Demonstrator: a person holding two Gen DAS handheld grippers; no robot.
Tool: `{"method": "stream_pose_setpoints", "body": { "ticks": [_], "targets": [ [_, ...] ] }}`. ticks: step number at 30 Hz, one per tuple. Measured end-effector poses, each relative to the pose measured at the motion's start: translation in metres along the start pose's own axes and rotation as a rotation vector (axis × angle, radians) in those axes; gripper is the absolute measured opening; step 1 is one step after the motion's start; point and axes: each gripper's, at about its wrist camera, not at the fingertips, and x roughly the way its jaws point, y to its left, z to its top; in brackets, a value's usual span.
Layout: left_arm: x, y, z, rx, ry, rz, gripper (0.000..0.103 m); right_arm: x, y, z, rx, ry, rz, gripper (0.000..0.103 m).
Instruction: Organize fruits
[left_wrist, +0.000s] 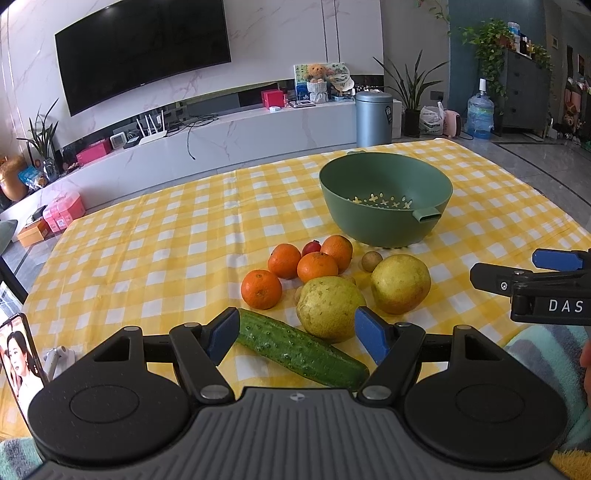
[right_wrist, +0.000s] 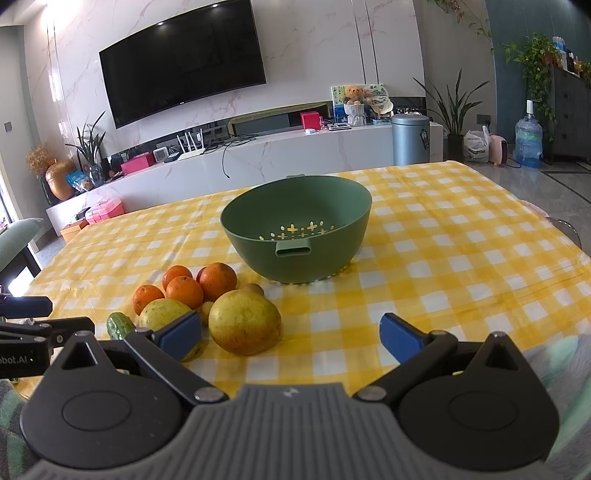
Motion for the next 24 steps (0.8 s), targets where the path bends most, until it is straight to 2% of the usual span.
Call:
{"method": "stream_pose_setpoints", "body": {
  "ticks": [24],
  "targets": [
    [-0.0005,0.0014,-0.0014,-0.002,0.006,-0.002,0.084,0.0000,-0.0002,-0.0021,0.000,0.015,-0.004,0.099]
  ]
}}
